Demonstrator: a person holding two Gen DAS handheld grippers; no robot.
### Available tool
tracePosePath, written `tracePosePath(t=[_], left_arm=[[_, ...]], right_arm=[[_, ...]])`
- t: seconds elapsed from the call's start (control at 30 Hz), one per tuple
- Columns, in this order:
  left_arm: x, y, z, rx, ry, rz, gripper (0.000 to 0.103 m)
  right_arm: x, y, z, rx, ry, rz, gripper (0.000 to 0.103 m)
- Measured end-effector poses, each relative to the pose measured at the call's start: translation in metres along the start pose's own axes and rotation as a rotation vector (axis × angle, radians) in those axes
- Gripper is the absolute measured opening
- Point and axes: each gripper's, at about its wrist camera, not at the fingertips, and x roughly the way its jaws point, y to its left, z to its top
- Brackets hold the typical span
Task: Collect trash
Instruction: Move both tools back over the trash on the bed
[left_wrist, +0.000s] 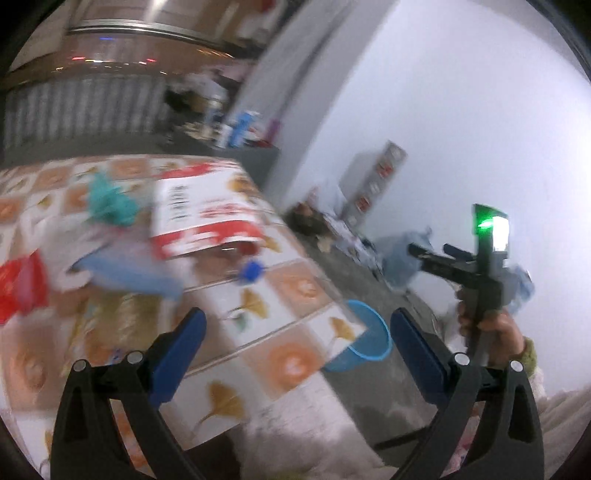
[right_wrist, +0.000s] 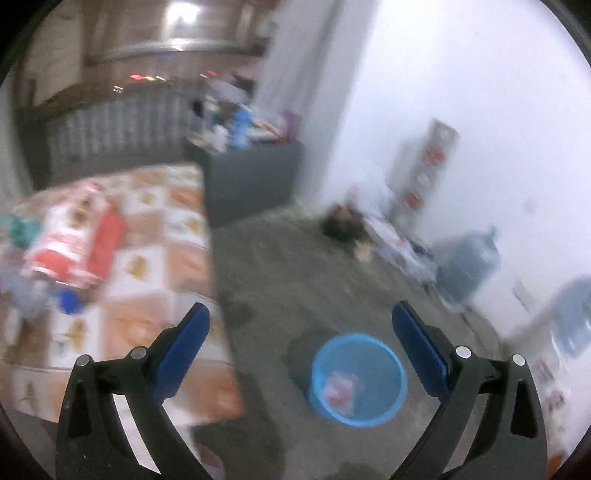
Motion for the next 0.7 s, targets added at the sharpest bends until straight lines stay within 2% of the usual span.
tracePosePath(t=[0.07, 0.13, 0.2, 0.33, 0.47, 0.57, 0.63, 0.7], left_arm=[[-0.012, 0.019, -0.011, -0.028, -0.025, 0.023, 0.098], [-0.022, 0.039, -0.021, -0.050, -0.050, 0.068, 0.098], [-0.035, 0.057, -0.030, -0.053, -0.086, 0.121, 0.098], [-0.048, 0.088, -0.039, -0.073, -0.112, 0.219, 0.098], [-0.053, 0.109, -0.043, -0.101, -0.122, 0.249, 0.098], [-0.049, 0.127, -0.043, -0.131, -0.116, 0.258, 0.098], [-0.046, 0.135, -0.043, -0.142, -0.111, 0.263, 0.097], [-0.037, 0.144, -0.043, -0.147, -0.083, 0.283, 0.089]], right_arm=[[-0.013, 0.012, 0.005, -0.001, -0.054, 0.106, 0.095], [-0.024, 0.030, 0.005, 0.007, -0.098, 0.248, 0.095], [-0.025, 0.046, 0.007, 0.013, -0.088, 0.338, 0.095], [-0.020, 0.081, 0.002, 0.026, -0.025, 0.482, 0.095], [-0.012, 0.114, -0.002, 0.044, 0.072, 0.610, 0.095], [-0.015, 0.136, -0.007, 0.060, 0.144, 0.691, 0.088], [-0.017, 0.153, -0.005, 0.070, 0.185, 0.722, 0.081], [-0.016, 0.165, -0.006, 0.089, 0.223, 0.752, 0.079]])
